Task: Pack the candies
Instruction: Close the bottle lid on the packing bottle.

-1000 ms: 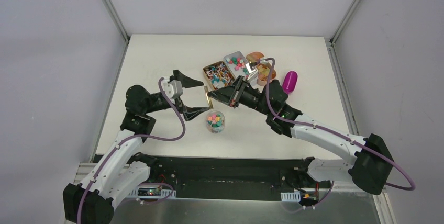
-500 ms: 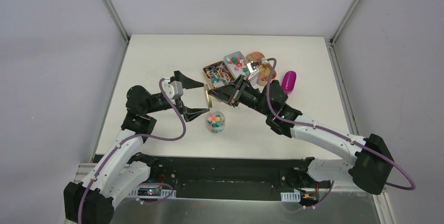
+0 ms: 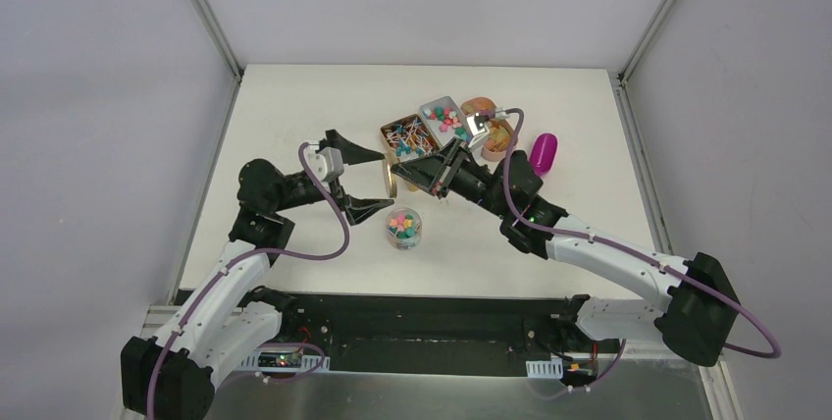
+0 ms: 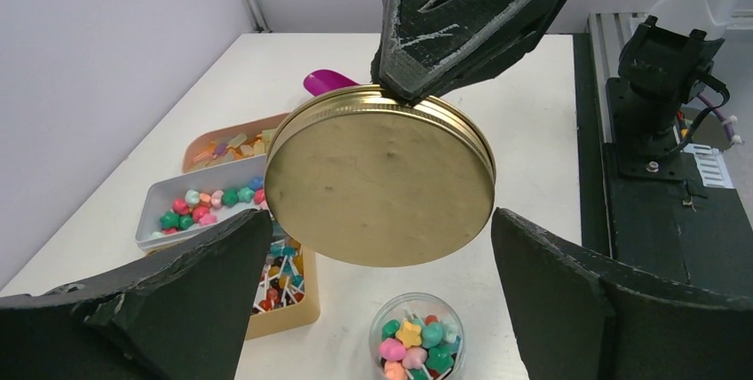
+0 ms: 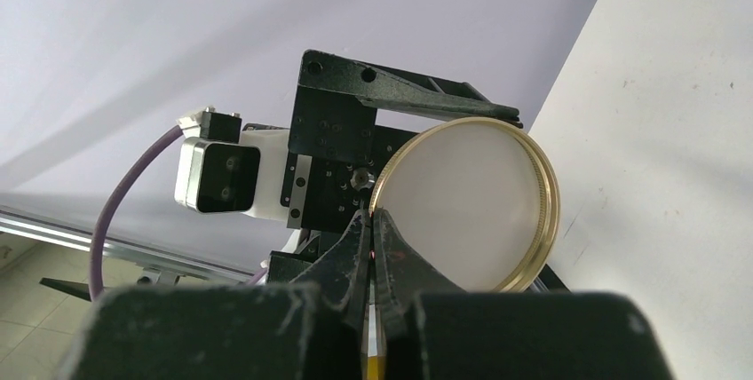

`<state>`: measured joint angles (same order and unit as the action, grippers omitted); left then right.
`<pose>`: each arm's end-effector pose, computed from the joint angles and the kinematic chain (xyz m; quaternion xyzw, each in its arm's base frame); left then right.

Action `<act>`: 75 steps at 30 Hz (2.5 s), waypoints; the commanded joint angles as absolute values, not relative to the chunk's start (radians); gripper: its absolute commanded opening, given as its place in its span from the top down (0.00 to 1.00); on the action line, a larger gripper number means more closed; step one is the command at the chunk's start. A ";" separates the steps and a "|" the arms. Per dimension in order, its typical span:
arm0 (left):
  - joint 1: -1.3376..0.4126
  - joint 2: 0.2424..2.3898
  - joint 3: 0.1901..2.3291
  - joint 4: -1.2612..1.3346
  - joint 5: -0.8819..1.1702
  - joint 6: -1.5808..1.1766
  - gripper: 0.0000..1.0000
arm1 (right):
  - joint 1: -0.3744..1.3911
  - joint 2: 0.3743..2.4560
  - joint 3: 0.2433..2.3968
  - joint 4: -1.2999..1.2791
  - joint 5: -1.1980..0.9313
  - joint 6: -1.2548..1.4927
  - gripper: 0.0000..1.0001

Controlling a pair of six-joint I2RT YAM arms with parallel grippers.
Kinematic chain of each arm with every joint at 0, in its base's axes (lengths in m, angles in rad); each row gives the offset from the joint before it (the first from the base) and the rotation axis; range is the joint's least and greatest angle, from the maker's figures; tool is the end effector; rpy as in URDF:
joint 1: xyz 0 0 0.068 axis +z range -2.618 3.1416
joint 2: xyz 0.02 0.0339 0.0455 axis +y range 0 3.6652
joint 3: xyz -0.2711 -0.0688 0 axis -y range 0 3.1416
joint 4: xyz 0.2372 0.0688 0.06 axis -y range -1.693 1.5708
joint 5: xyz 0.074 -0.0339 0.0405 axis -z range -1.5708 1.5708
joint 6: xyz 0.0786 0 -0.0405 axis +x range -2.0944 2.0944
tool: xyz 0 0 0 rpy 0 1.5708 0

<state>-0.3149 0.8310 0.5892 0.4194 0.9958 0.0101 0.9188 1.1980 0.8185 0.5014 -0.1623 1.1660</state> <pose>0.1667 -0.1237 0.3358 0.4527 0.4970 -0.4052 0.6196 0.1806 0.2575 0.3523 0.0212 0.6630 0.6717 0.3299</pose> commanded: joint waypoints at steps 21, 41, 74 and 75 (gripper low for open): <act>-0.322 0.851 0.601 0.522 1.021 0.006 0.10 | 0.927 1.175 0.805 0.594 -0.158 1.183 1.00; -0.323 0.859 0.716 0.081 0.930 0.230 0.20 | 0.908 1.054 0.774 0.411 -0.042 1.070 0.48; -0.757 1.345 1.106 -0.690 0.221 0.412 0.21 | 0.907 0.448 0.849 -0.445 0.623 0.523 0.00; -0.760 1.360 1.112 -0.698 0.220 0.411 0.21 | 0.907 0.448 0.847 -0.446 0.623 0.522 0.00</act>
<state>-0.7433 1.3174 1.0561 -0.6418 0.2844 0.4110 0.9085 0.4530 0.8207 -0.4278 0.5896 0.5598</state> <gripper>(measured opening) 0.799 0.996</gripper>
